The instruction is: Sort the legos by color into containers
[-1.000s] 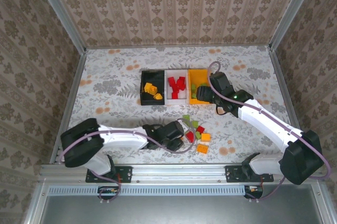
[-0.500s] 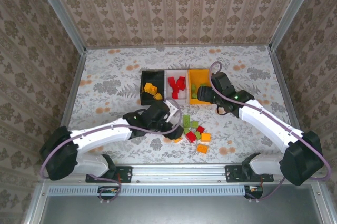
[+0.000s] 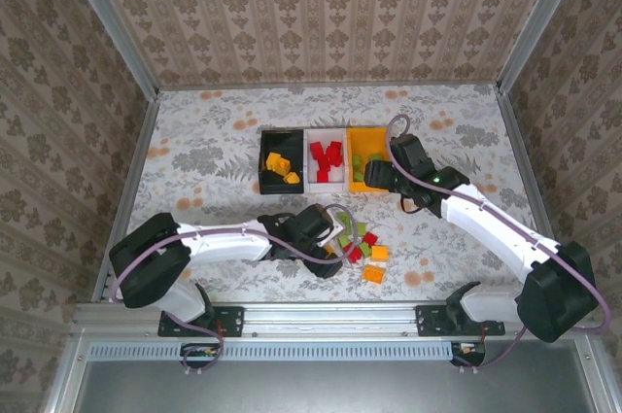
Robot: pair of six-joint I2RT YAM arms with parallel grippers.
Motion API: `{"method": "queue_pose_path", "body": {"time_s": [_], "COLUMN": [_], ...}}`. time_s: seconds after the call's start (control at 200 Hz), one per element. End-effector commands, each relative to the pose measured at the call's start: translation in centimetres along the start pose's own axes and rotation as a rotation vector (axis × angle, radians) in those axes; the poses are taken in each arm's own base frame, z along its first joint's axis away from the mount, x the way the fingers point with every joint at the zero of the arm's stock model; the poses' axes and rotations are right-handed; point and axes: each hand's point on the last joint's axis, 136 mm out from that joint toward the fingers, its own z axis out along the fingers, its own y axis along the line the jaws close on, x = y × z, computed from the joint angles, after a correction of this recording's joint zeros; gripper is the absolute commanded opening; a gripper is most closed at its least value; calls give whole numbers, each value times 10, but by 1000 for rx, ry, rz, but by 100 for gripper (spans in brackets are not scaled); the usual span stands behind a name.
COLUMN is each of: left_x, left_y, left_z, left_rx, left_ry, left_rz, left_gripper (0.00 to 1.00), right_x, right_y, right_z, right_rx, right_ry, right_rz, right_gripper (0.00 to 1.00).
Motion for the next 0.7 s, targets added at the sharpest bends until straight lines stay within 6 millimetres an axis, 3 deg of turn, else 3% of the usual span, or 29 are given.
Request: {"method": "queue_pose_path", "body": {"time_s": [0.0,0.48,0.575,0.695], "left_x": [3,8,6,-5], "left_y": [5,-3,2,13], "left_z": [10,22,15,-8], "left_rx": [-22,-28,-48,-91], "left_ry": [14,27,5,-68], "left_rz": [28,53,41,6], "left_gripper": [77,44,40,39], "right_x": [-5,-7,-6,-7], "right_y": [0,-4,-5,-4], "right_z": [-6,-5,-5,-5], "right_rx": [-15,-10,-11,-16], "right_ry": [-21,-26,-24,-26], "right_rz": [22,34,37,40], "right_gripper": [79,79,79,79]}}
